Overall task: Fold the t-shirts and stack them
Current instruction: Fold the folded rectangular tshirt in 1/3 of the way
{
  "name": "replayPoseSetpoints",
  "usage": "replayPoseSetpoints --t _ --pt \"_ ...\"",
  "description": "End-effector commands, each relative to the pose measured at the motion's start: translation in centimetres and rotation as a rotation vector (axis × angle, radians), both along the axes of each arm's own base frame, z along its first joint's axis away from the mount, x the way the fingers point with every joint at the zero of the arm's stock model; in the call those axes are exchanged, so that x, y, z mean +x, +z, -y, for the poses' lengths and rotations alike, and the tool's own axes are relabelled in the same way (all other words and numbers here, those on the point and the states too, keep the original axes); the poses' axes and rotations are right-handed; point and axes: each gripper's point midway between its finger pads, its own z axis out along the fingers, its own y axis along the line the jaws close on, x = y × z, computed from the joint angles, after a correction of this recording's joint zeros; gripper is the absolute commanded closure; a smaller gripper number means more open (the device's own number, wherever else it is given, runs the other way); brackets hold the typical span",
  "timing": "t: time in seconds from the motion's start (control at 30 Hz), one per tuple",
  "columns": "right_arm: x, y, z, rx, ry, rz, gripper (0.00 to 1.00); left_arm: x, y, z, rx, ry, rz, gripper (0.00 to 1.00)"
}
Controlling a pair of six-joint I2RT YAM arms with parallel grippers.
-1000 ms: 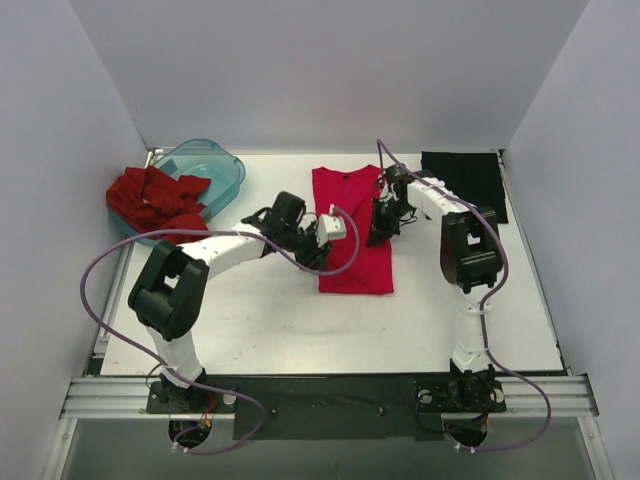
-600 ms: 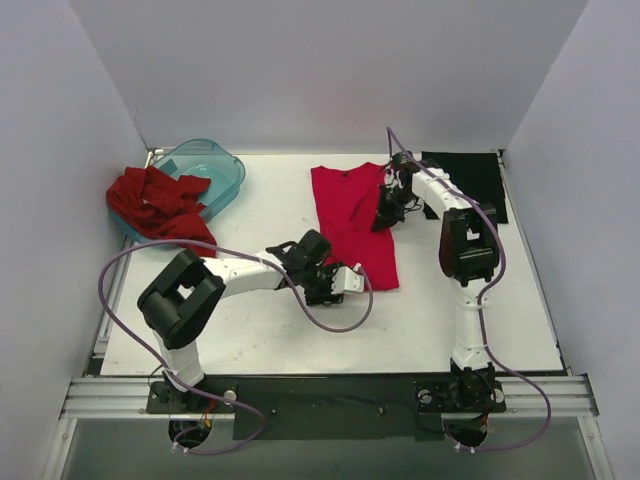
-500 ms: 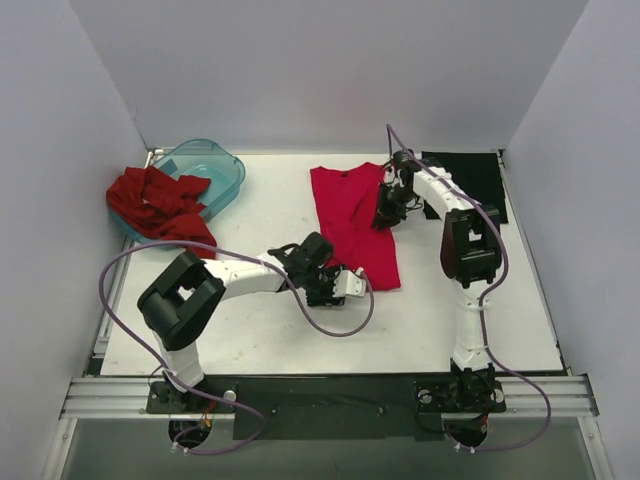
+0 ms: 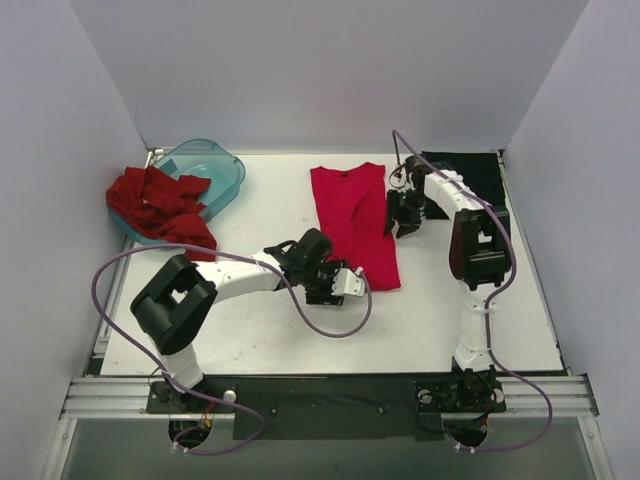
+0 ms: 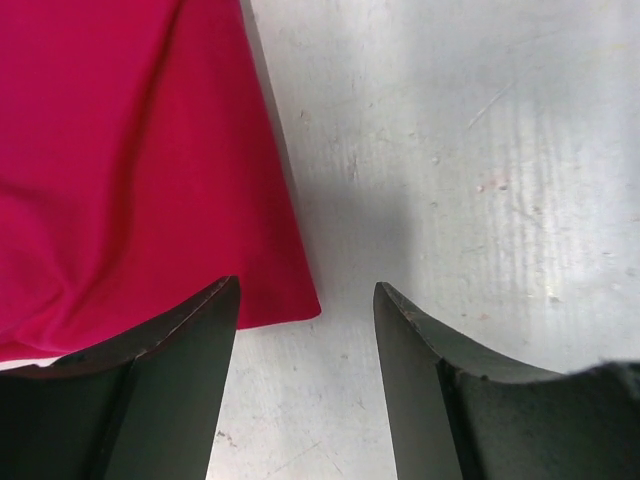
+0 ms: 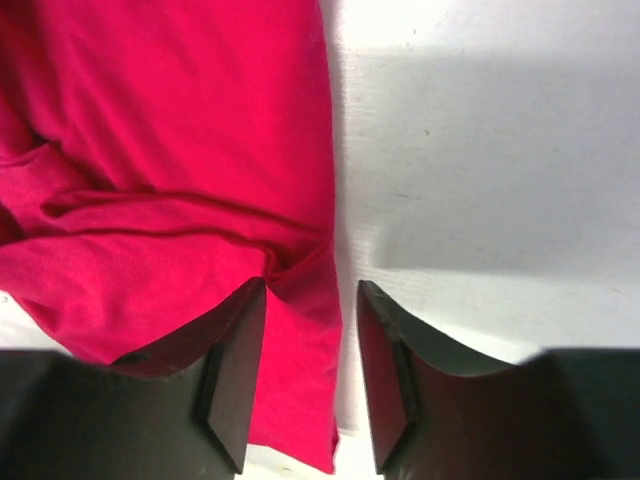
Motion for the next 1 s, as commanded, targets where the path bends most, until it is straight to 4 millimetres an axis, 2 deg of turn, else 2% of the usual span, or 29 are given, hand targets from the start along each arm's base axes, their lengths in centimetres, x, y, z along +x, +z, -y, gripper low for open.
replayPoseSetpoints --t 0.0,0.03,0.1,0.2,0.27,0.4,0.5,0.6,0.67,0.77,0.8,0.87,0.97 --pt "-0.9 -1.6 -0.2 -0.014 0.024 -0.055 0.71 1.2 -1.5 0.4 0.085 -0.037 0.087 0.34" --pt "-0.8 -1.7 -0.3 -0.01 0.022 -0.052 0.83 1.3 -1.9 0.3 0.101 -0.038 0.1 0.35" --pt "-0.2 -1.5 -0.5 0.002 0.019 -0.033 0.99 1.2 -2.5 0.3 0.113 -0.044 0.121 0.43" --pt "0.7 -1.2 -0.5 0.014 0.01 -0.011 1.0 0.3 -3.1 0.3 0.132 -0.067 0.113 0.74" --pt "1.6 -0.9 0.0 0.004 -0.014 0.008 1.0 -0.7 -3.5 -0.2 0.167 -0.098 0.091 1.0" --pt "3.6 0.3 1.3 0.0 -0.089 0.062 1.0 -1.4 -3.9 -1.6 0.218 -0.094 0.07 1.0" --pt "4.3 0.4 1.7 0.006 -0.119 0.075 1.0 -2.3 -4.0 -2.3 0.236 -0.118 0.043 1.0" --pt "4.5 0.3 0.6 0.048 -0.108 0.072 1.0 -2.5 -3.7 -2.1 0.223 -0.118 0.031 1.0" --pt "3.7 -0.2 -0.4 0.09 -0.082 0.041 1.0 -2.3 -3.5 -1.8 0.216 -0.101 0.031 1.0" --pt "2.3 -0.6 -0.6 0.109 -0.081 0.004 0.54 -1.8 -3.0 -1.3 0.206 -0.083 0.043 1.0" --pt "1.6 -0.1 -0.3 0.107 -0.091 0.001 0.46 -1.7 -2.9 -1.3 0.204 -0.077 0.042 1.0" --pt "0.0 0.6 0.8 0.097 -0.112 -0.004 0.42 -1.6 -2.7 -1.2 0.201 -0.075 0.048 1.0" --pt "-2.6 2.5 1.9 0.107 -0.134 0.009 0.41 -1.7 -2.7 -1.4 0.202 -0.075 0.047 1.0"
